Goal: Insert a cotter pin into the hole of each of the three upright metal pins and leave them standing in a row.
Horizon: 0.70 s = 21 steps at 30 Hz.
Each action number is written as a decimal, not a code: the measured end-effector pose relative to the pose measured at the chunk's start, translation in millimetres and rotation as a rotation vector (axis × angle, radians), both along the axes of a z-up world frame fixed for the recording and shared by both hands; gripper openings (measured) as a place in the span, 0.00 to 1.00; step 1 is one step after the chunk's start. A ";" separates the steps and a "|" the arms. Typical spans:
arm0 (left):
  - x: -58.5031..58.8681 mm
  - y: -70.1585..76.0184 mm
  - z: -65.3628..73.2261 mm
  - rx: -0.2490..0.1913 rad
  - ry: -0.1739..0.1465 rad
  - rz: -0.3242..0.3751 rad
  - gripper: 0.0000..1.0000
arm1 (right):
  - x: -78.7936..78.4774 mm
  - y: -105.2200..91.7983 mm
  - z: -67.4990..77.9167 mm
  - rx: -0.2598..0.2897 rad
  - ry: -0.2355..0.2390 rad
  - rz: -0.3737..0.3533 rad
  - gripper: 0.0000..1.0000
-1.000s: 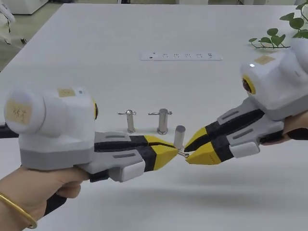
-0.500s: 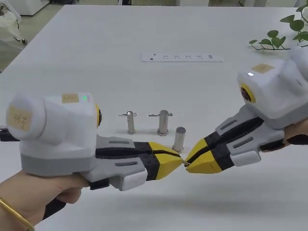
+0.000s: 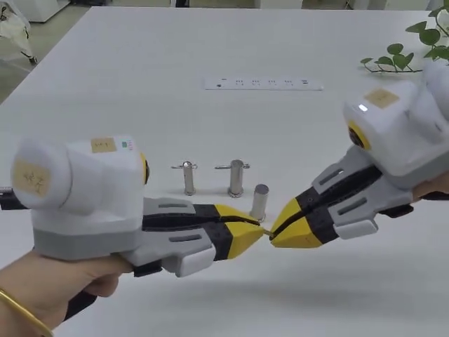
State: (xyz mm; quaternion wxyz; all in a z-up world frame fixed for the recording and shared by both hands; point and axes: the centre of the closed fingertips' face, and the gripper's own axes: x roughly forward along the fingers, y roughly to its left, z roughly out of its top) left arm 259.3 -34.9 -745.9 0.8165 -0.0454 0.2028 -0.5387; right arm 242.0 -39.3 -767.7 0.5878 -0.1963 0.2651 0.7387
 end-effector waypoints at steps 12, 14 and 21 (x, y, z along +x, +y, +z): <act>4.1 2.0 -8.5 0.020 -0.024 0.055 0.19 | 15.1 -10.0 -5.9 -0.084 -0.091 0.010 0.03; 7.9 5.0 -8.7 0.022 -0.033 0.081 0.21 | 19.8 -11.9 -8.4 -0.103 -0.106 -0.003 0.03; 18.1 17.0 -8.0 0.048 -0.085 0.158 0.27 | 47.1 -24.0 -18.5 -0.182 -0.186 -0.075 0.03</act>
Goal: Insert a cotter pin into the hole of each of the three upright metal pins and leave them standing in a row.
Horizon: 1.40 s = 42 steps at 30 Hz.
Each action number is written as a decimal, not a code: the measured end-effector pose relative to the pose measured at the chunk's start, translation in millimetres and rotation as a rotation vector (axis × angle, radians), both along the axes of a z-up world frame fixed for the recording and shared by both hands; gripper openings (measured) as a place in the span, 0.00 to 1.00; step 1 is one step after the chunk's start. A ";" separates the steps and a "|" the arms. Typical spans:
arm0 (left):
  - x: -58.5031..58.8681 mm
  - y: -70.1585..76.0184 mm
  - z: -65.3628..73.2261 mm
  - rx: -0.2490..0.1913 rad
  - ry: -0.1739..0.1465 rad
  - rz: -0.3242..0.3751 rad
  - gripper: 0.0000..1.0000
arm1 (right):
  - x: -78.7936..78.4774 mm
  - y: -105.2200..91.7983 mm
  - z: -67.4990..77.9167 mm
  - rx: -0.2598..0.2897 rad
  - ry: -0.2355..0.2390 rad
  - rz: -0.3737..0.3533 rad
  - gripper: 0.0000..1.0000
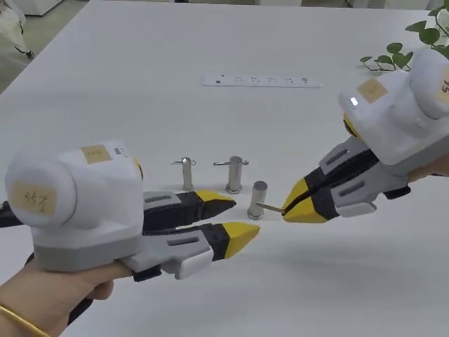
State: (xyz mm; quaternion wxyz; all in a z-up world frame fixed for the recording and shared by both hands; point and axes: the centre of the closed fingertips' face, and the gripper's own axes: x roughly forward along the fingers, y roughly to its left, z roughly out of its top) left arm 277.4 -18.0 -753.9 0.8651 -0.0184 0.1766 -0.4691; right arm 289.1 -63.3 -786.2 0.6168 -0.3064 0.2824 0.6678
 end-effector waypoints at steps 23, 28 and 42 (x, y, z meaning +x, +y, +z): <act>14.4 32.0 -13.7 0.114 -0.048 0.148 0.63 | 41.6 -23.9 -28.1 -0.162 -0.102 -0.023 0.03; 17.5 39.1 -15.4 0.123 -0.050 0.181 0.70 | 48.7 -27.9 -32.1 -0.190 -0.118 -0.028 0.03; 19.7 51.4 -22.6 0.155 -0.054 0.236 0.87 | 59.4 -27.7 -39.4 -0.231 -0.142 -0.005 0.03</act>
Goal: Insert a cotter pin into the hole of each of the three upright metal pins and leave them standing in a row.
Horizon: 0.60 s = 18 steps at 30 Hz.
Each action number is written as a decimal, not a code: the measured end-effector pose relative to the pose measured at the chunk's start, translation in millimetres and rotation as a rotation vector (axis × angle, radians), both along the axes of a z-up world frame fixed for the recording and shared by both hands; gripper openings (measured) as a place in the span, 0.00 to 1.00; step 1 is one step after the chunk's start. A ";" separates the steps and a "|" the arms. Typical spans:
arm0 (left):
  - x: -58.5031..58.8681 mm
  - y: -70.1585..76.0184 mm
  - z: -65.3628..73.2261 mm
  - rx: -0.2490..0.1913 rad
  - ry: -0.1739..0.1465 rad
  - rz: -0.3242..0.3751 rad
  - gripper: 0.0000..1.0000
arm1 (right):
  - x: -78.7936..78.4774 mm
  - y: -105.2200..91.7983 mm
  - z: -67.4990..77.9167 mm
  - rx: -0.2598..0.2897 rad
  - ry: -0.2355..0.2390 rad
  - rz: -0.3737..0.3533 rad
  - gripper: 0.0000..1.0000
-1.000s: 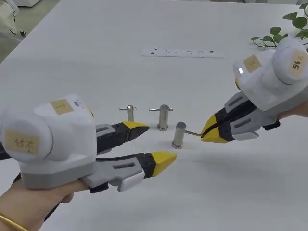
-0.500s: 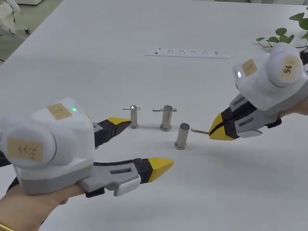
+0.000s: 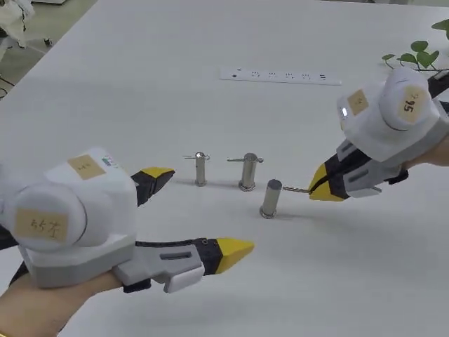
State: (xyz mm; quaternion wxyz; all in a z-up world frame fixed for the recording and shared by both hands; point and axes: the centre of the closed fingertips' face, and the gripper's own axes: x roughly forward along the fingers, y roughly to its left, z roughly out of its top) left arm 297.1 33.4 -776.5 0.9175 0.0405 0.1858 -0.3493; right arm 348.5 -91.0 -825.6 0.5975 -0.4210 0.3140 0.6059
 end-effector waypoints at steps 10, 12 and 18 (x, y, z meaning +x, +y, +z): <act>-0.5 3.1 -3.6 -0.004 0.006 0.014 0.89 | 1.2 3.6 0.0 -0.013 -0.002 0.028 0.03; -1.0 3.0 -4.1 -0.006 0.008 0.013 0.88 | 1.1 4.1 0.4 -0.017 -0.005 0.035 0.03; -1.0 4.4 -4.8 -0.003 0.010 0.015 0.87 | 1.3 6.8 2.2 -0.024 -0.008 0.049 0.03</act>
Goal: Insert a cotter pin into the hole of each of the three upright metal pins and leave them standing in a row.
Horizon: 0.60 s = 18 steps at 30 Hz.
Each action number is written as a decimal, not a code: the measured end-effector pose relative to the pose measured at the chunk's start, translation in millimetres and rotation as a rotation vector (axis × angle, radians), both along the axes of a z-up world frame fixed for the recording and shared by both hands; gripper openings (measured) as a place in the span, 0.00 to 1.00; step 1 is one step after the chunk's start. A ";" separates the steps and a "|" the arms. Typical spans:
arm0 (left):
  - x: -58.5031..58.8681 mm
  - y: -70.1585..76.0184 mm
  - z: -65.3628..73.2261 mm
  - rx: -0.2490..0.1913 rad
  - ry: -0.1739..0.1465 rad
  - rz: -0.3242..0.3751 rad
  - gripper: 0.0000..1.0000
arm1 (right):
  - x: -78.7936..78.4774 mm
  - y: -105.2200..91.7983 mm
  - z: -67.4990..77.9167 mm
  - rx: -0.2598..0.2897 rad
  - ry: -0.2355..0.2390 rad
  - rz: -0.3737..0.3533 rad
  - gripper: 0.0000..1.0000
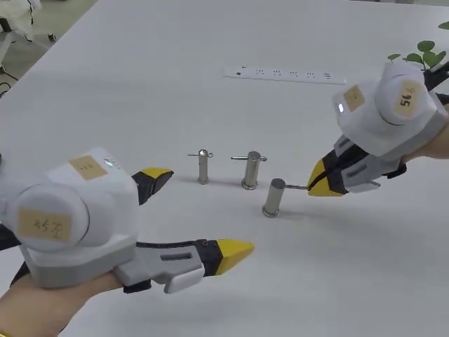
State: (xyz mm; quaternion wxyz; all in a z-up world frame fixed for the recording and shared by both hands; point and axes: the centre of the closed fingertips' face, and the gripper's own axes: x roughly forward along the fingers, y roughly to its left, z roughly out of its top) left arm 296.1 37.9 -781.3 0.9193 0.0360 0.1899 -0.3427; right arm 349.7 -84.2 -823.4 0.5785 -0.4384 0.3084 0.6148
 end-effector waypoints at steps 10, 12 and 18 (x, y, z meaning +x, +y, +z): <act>0.9 0.6 2.5 -0.006 -0.008 0.005 0.85 | 1.0 4.7 0.2 -0.025 0.000 0.016 0.04; 0.6 0.1 2.5 -0.005 -0.008 0.002 0.85 | 1.0 5.1 0.2 -0.023 0.001 0.016 0.04; 0.7 -0.1 2.0 -0.003 -0.005 -0.001 0.84 | 0.8 5.5 0.3 -0.004 0.020 -0.011 0.04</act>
